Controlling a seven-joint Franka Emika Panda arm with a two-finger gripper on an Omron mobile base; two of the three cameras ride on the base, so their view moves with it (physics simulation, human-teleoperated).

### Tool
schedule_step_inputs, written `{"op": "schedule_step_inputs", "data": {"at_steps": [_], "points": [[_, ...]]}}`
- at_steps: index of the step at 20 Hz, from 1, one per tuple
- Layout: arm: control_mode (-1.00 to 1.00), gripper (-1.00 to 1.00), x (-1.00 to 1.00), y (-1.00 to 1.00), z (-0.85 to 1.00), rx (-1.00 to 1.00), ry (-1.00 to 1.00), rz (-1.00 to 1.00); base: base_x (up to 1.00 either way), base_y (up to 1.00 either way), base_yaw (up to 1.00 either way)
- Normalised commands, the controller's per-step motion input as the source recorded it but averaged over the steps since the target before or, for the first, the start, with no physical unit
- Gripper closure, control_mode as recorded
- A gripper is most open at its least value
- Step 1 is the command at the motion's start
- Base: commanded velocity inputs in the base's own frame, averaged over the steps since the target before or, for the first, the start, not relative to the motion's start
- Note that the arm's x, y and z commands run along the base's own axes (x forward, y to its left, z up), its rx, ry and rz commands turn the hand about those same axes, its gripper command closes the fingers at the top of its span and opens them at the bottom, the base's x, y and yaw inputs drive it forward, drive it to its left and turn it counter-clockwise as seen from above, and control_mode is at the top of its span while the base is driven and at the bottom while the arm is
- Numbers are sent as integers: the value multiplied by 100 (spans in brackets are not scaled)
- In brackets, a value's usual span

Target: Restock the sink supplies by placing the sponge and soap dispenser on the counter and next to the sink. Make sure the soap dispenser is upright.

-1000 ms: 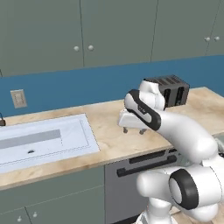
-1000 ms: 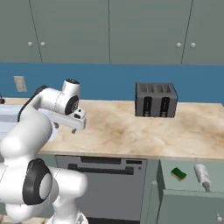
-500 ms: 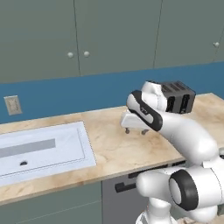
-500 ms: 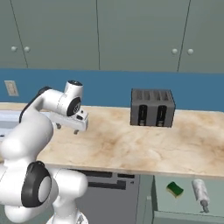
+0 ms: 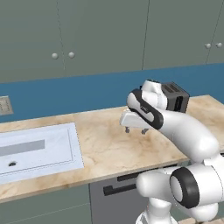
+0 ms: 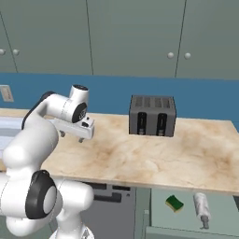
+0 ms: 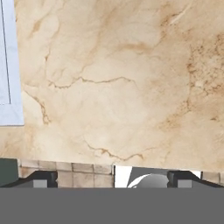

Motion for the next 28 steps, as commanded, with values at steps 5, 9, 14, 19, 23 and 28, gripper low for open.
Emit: {"op": "schedule_step_inputs", "data": {"at_steps": [5, 9, 14, 19, 23, 28], "points": [[100, -100, 0, 0, 0, 0, 0, 0, 27, 0, 0], [100, -100, 0, 0, 0, 0, 0, 0, 16, 0, 0], [100, -100, 0, 0, 0, 0, 0, 0, 0, 0, 0], [100, -100, 0, 0, 0, 0, 0, 0, 0, 0, 0], [100, -100, 0, 0, 0, 0, 0, 0, 0, 0, 0], [-100, -100, 0, 0, -1, 0, 0, 0, 0, 0, 0]]}}
